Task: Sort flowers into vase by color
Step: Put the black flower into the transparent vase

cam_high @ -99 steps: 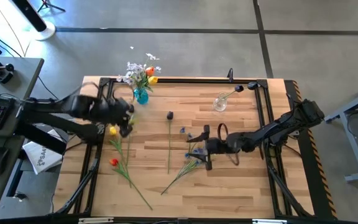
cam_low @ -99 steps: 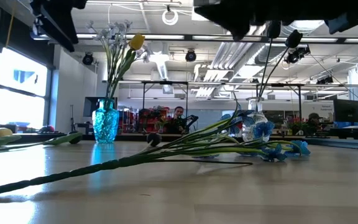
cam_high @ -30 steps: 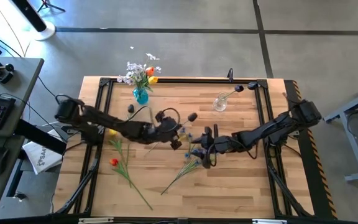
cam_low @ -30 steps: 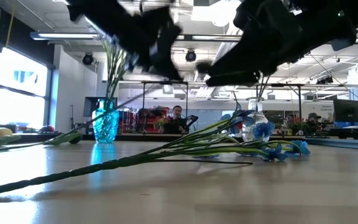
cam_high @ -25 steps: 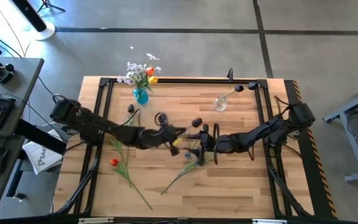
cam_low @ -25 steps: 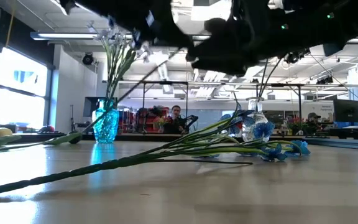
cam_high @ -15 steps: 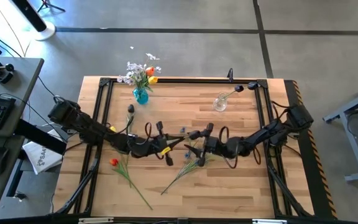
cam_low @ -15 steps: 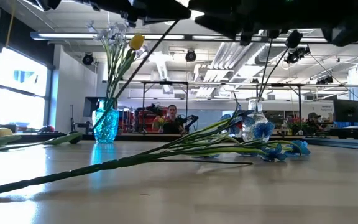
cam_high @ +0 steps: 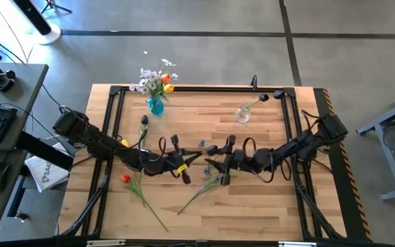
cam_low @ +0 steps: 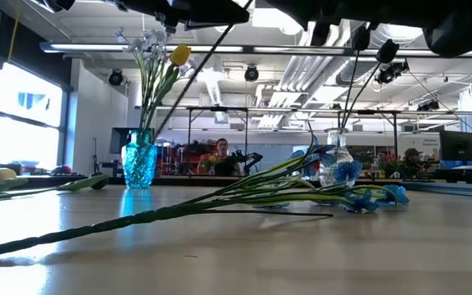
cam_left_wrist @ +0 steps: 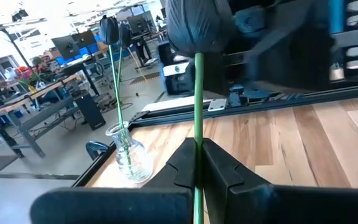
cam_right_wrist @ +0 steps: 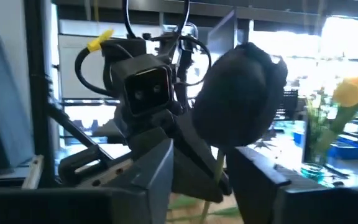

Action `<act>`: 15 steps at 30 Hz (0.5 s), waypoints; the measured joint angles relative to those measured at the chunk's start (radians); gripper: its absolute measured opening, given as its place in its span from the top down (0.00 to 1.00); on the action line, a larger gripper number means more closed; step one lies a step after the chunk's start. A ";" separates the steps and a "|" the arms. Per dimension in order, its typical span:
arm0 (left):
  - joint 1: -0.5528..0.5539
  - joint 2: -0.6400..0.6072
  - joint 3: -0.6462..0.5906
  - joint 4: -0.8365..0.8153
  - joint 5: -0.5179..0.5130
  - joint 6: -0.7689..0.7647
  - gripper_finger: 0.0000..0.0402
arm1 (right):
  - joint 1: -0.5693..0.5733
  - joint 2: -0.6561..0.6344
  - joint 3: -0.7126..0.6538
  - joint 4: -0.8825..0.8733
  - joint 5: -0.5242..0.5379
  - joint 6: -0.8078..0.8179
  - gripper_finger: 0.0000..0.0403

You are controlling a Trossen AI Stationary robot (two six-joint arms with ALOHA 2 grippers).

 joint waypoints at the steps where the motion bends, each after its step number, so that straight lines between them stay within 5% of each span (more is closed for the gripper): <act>1: 0.000 0.000 0.000 -0.001 0.000 0.000 1.00 | -0.006 0.000 0.000 -0.001 -0.011 0.010 0.69; 12: 0.000 0.000 0.000 -0.011 0.000 -0.024 1.00 | -0.026 0.000 0.000 -0.004 0.002 -0.015 0.97; 15: 0.001 0.000 0.002 -0.036 -0.003 -0.024 0.98 | -0.011 -0.001 0.000 -0.011 0.059 -0.055 0.98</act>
